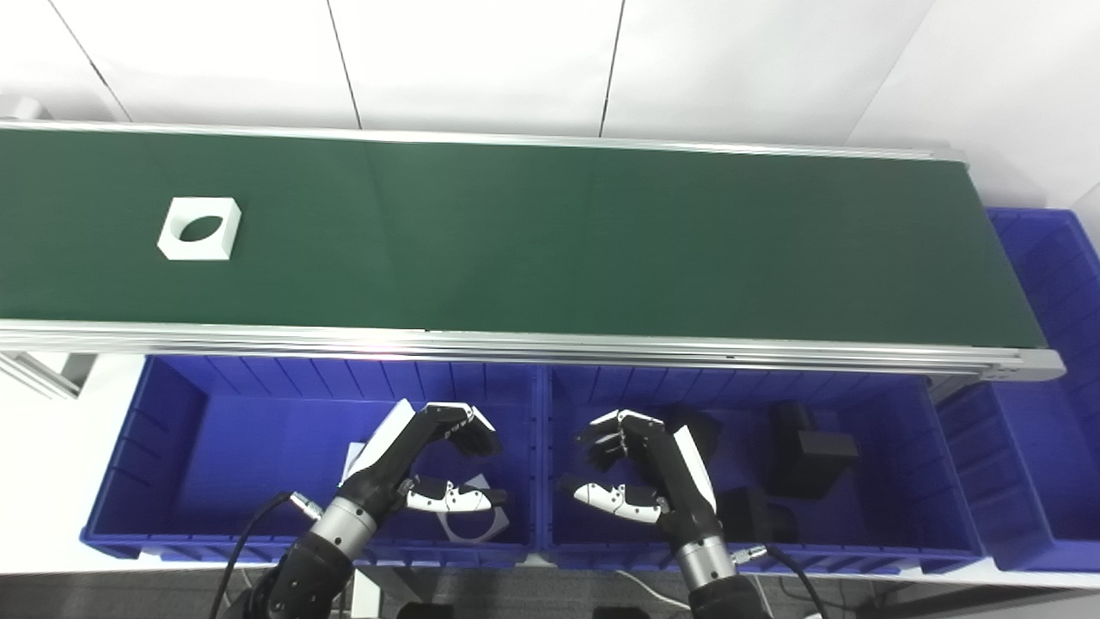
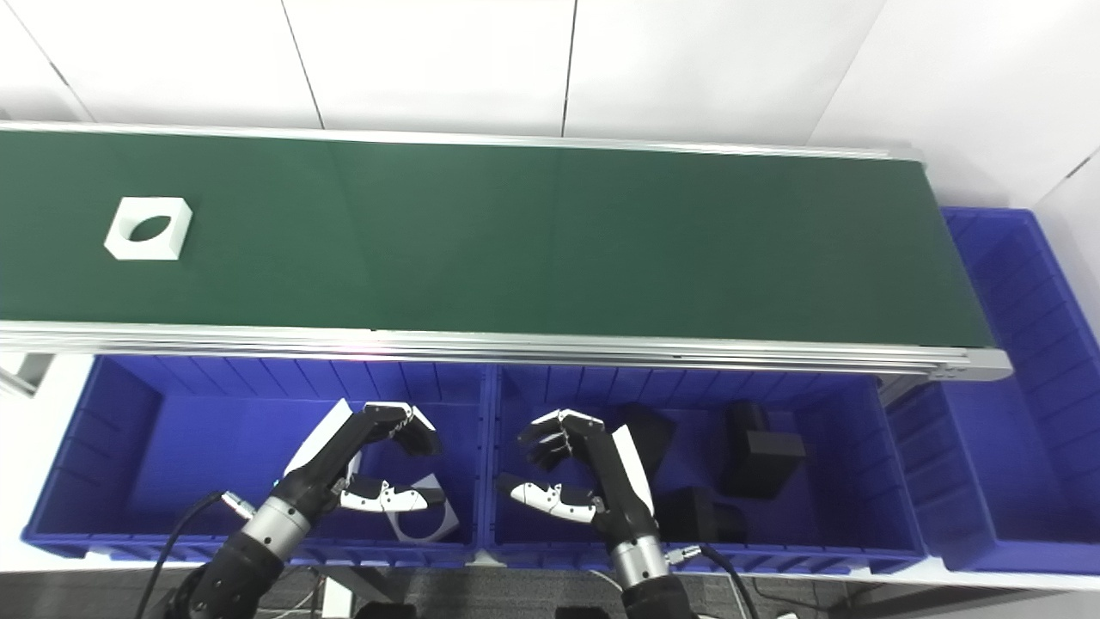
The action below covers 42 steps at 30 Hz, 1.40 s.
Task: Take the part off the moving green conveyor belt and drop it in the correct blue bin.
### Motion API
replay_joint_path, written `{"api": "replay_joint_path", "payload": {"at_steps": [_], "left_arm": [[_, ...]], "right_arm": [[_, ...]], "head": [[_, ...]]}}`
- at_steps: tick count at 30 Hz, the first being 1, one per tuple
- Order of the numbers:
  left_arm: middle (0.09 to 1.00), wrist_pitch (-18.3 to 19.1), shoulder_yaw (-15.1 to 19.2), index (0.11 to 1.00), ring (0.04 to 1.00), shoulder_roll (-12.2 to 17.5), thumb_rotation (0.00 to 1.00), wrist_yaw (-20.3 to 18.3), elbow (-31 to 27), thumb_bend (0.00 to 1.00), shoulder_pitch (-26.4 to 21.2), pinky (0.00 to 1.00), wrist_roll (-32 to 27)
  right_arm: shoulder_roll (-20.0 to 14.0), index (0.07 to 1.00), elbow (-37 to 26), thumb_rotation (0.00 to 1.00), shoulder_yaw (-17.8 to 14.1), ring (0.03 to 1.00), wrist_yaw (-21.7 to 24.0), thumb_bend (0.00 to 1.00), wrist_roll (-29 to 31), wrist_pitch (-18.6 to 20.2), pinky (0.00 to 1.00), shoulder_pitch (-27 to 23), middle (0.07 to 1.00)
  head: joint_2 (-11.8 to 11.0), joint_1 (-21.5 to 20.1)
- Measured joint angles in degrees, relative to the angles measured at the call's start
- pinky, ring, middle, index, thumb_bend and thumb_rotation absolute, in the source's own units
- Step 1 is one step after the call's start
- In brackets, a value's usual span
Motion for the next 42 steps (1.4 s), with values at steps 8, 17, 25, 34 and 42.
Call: {"api": "replay_joint_path", "payload": {"at_steps": [8, 17, 25, 34, 42], "left_arm": [[0.550, 0.0, 0.0, 0.493, 0.555, 0.0, 0.05, 0.0, 0.0, 0.52, 0.0, 0.53, 0.1], [0.552, 0.0, 0.0, 0.493, 0.556, 0.0, 0.05, 0.0, 0.0, 0.52, 0.0, 0.54, 0.1], [0.551, 0.0, 0.0, 0.492, 0.560, 0.0, 0.05, 0.0, 0.2, 0.52, 0.0, 0.55, 0.1], [0.550, 0.0, 0.0, 0.492, 0.558, 0.0, 0.05, 0.0, 0.2, 0.52, 0.0, 0.54, 0.1], [0.551, 0.0, 0.0, 0.493, 0.558, 0.0, 0.05, 0.0, 0.3, 0.52, -0.1, 0.54, 0.1]], "right_arm": [[0.0, 0.491, 0.2, 0.15, 0.0, 0.505, 0.0, 0.52, 0.0, 0.0, 0.43, 0.0, 0.586], [0.0, 0.492, 0.2, 0.15, 0.0, 0.501, 0.0, 0.52, 0.0, 0.0, 0.43, -0.1, 0.582], [0.0, 0.492, 0.5, 0.15, 0.0, 0.504, 0.0, 0.52, 0.0, 0.0, 0.43, -0.1, 0.583], [0.0, 0.492, 0.5, 0.15, 0.0, 0.507, 0.0, 0.52, 0.0, 0.0, 0.43, -0.1, 0.587], [0.0, 0.491, 0.6, 0.15, 0.0, 0.506, 0.0, 0.52, -0.1, 0.0, 0.43, -0.2, 0.585]], "head": [[0.0, 0.0], [0.0, 0.0], [0.0, 0.0], [0.0, 0.0], [-0.4, -0.1]]}}
